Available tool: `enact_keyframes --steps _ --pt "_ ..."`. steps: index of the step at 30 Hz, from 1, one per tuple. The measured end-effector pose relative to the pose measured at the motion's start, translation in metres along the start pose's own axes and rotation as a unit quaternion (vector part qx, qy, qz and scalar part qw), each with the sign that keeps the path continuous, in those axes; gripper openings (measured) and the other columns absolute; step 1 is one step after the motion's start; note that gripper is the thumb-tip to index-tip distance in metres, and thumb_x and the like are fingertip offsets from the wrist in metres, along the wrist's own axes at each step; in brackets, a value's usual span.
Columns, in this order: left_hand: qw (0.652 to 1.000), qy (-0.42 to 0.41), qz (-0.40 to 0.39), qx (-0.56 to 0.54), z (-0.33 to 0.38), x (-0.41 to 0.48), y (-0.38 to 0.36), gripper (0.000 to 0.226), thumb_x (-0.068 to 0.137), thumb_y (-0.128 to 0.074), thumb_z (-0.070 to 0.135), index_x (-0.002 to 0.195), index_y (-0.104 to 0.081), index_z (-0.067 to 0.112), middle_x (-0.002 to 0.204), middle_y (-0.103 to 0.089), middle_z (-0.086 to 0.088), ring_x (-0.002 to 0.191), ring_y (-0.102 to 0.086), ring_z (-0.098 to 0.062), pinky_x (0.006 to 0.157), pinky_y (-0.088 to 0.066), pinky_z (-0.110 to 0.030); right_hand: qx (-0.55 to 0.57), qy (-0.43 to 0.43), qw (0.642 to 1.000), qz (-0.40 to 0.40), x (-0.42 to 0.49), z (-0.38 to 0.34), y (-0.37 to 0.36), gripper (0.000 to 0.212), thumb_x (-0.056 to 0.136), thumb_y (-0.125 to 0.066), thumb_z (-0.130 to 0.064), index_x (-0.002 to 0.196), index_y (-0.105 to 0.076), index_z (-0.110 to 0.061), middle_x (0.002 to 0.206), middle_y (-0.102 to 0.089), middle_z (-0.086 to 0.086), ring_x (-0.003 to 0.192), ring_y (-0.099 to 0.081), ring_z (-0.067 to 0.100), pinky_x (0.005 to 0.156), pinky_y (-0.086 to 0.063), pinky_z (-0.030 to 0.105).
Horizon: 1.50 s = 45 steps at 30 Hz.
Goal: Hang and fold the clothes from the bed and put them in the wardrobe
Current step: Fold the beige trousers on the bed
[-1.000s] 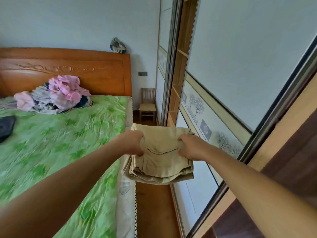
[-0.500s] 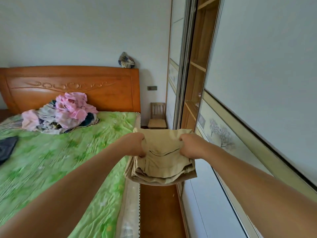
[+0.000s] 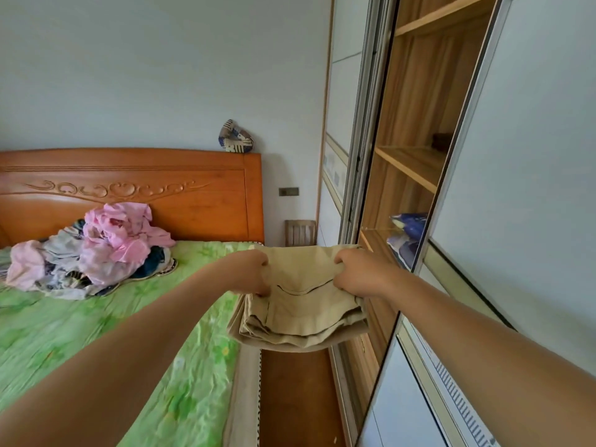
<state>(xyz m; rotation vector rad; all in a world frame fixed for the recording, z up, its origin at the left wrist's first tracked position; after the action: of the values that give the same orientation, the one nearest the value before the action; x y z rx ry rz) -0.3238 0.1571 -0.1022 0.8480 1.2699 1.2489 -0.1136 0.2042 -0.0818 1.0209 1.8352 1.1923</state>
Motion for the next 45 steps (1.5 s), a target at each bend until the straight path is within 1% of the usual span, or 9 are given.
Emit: enact_keyframes --steps 8,13,19,23,27,32,37,42,45 --pt "1.0 -0.004 0.009 -0.022 -0.008 0.067 0.052 0.063 0.081 -0.076 0.04 0.136 -0.054 0.018 0.112 -0.063 -0.005 0.082 -0.065 -0.018 0.059 -0.056 -0.027 0.039 0.01 0.998 0.04 0.073 0.005 0.038 0.04 0.089 -0.058 -0.026 0.124 -0.064 -0.01 0.124 -0.065 0.01 0.107 -0.064 0.025 0.093 -0.054 0.04" --pt "1.0 -0.024 0.01 -0.017 -0.012 0.144 0.086 0.056 0.084 -0.074 0.04 0.132 -0.058 0.018 0.117 -0.063 -0.007 0.088 -0.069 -0.023 0.066 -0.059 -0.031 0.067 0.0 0.996 0.057 0.149 0.01 0.069 0.049 0.085 -0.058 -0.024 0.13 -0.061 -0.005 0.131 -0.062 0.017 0.116 -0.062 0.032 0.099 -0.052 0.05" --pt "0.998 -0.055 0.026 0.012 -0.013 0.259 0.149 0.053 0.087 -0.072 0.037 0.131 -0.058 0.013 0.123 -0.063 -0.011 0.104 -0.066 -0.027 0.088 -0.058 -0.039 0.073 -0.015 0.993 0.09 0.263 0.017 0.119 0.044 0.087 -0.057 -0.023 0.128 -0.061 -0.008 0.128 -0.063 0.014 0.114 -0.062 0.029 0.099 -0.052 0.045" --pt "0.995 -0.091 0.032 0.028 -0.003 0.331 0.202 0.05 0.09 -0.07 0.036 0.132 -0.057 0.012 0.122 -0.063 -0.01 0.103 -0.065 -0.026 0.087 -0.058 -0.036 0.079 -0.027 0.988 0.131 0.322 0.025 0.168 0.041 0.088 -0.057 -0.025 0.126 -0.062 -0.01 0.128 -0.063 0.012 0.113 -0.061 0.028 0.1 -0.052 0.044" --pt "0.987 -0.144 0.054 0.049 0.036 0.385 0.243 0.051 0.09 -0.069 0.035 0.135 -0.054 0.016 0.129 -0.061 -0.007 0.109 -0.062 -0.025 0.078 -0.049 -0.027 0.062 -0.054 0.979 0.187 0.345 0.055 0.206 0.038 0.091 -0.056 -0.029 0.126 -0.06 -0.015 0.121 -0.063 0.006 0.102 -0.061 0.022 0.084 -0.052 0.035" --pt "0.974 -0.219 0.05 0.02 0.102 0.424 0.248 0.055 0.09 -0.069 0.031 0.14 -0.052 0.017 0.13 -0.057 -0.006 0.109 -0.058 -0.021 0.092 -0.046 -0.029 0.064 -0.119 0.964 0.227 0.333 0.108 0.236 0.027 0.087 -0.056 -0.026 0.11 -0.065 -0.016 0.108 -0.067 0.005 0.091 -0.064 0.022 0.08 -0.055 0.036" --pt "0.96 -0.277 0.036 -0.017 0.165 0.446 0.241 0.072 0.09 -0.073 0.025 0.153 -0.037 0.017 0.155 -0.042 -0.009 0.14 -0.042 -0.025 0.111 -0.033 -0.032 0.047 -0.189 0.94 0.278 0.308 0.15 0.251 0.032 0.084 -0.053 -0.026 0.113 -0.064 -0.017 0.117 -0.066 0.007 0.104 -0.063 0.028 0.085 -0.053 0.036" --pt "0.941 -0.339 0.018 0.003 0.227 0.474 0.243 0.065 0.092 -0.07 0.021 0.151 -0.041 0.015 0.149 -0.047 -0.008 0.135 -0.047 -0.025 0.107 -0.038 -0.03 0.038 -0.259 0.917 0.301 0.301 0.186 0.266 0.028 0.087 -0.051 -0.022 0.108 -0.066 -0.014 0.109 -0.067 0.009 0.1 -0.064 0.031 0.087 -0.055 0.039" --pt "0.915 -0.404 -0.013 0.004 0.269 0.493 0.244 0.056 0.094 -0.066 0.021 0.145 -0.046 0.01 0.123 -0.056 0.002 0.107 -0.058 -0.014 0.08 -0.047 -0.008 0.058 -0.299 0.901 0.308 0.297 0.216 0.278 0.032 0.088 -0.05 -0.024 0.113 -0.067 -0.016 0.108 -0.067 0.007 0.098 -0.064 0.029 0.089 -0.056 0.043"
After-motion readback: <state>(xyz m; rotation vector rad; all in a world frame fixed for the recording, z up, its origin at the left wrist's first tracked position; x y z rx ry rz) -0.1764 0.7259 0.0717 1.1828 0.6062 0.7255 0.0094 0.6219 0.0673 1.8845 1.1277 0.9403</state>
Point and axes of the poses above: each hand's wrist, its own x-axis towards the middle knuckle, its own y-axis out of the back of the hand, z = x × y, the point moved 8 cm from there along x, towards the middle knuckle
